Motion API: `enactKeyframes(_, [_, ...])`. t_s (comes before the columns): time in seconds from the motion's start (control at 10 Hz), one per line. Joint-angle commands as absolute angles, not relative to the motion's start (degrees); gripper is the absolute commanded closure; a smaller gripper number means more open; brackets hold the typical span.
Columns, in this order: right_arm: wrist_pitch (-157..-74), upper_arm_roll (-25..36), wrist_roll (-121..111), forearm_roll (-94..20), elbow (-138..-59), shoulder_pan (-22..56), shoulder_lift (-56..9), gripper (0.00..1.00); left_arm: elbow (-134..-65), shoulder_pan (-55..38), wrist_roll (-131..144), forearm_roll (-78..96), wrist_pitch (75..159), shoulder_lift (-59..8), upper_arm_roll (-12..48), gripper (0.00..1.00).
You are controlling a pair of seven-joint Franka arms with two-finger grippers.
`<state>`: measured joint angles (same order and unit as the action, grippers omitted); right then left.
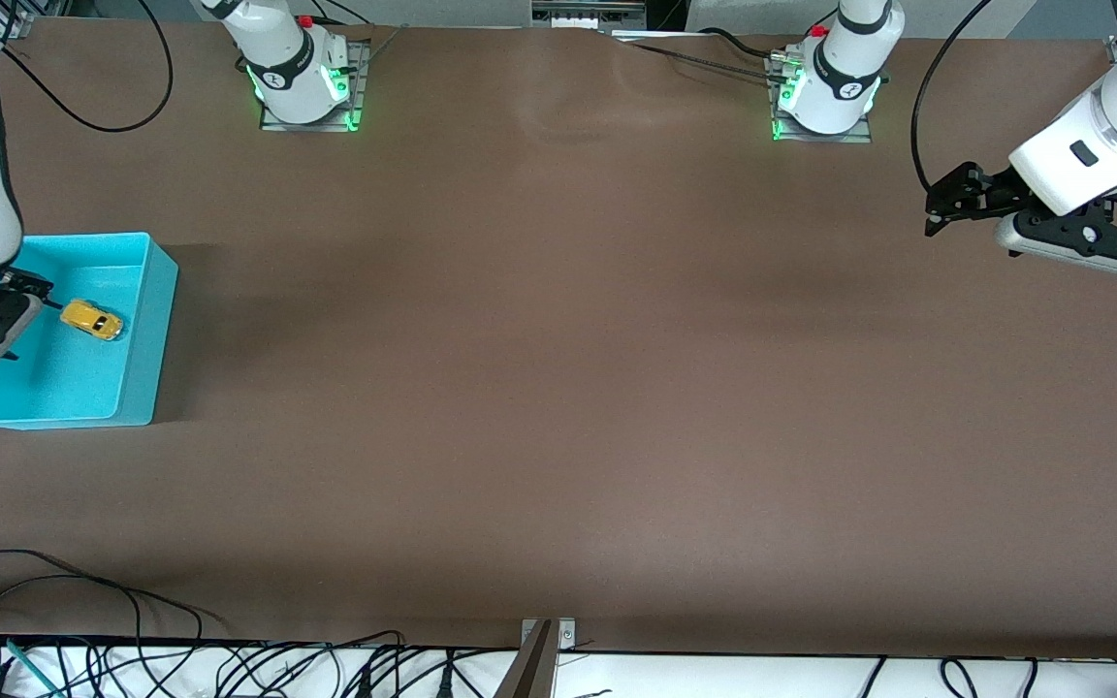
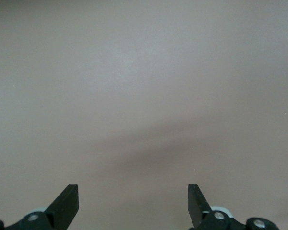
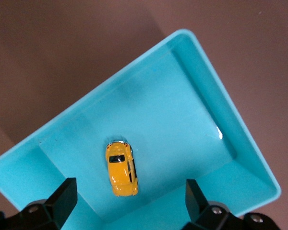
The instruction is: Wind up and store yellow beetle car
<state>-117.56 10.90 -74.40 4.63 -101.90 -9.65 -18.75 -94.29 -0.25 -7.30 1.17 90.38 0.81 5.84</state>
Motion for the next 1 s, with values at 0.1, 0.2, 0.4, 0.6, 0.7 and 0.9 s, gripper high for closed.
enactKeyframes(0.1, [-102.7, 4.3, -54.3, 4.3, -93.5, -9.6, -14.4, 0.0, -93.1, -0.3, -6.7, 0.4, 90.0, 0.4, 6.0, 0.0])
enactKeyframes(0.2, [-96.1, 2.3, -46.5, 4.0, -89.5, -9.6, -14.4, 0.0, -93.1, -0.3, -6.6, 0.4, 90.0, 0.4, 6.0, 0.0])
enactKeyframes(0.4, [-89.9, -1.7, -30.9, 2.9, -84.2, -9.6, -14.4, 0.0, -93.1, -0.3, -6.6, 0.4, 90.0, 0.4, 6.0, 0.0])
enactKeyframes(0.6, [-90.0, -4.8, -21.1, 2.9, -81.7, -9.6, -14.4, 0.0, -93.0, -0.4, -6.7, 0.4, 90.1, 0.4, 6.1, 0.0])
enactKeyframes(0.7, [-90.0, -5.5, -17.1, 2.7, -81.6, -9.6, -14.4, 0.0, -93.0, -0.4, -6.7, 0.4, 90.0, 0.4, 6.1, 0.0])
enactKeyframes(0.9, [-89.3, -6.3, -13.7, 2.1, -81.3, -9.6, -13.8, 0.0, -93.0, -0.4, -6.7, 0.4, 90.1, 0.4, 6.2, 0.0])
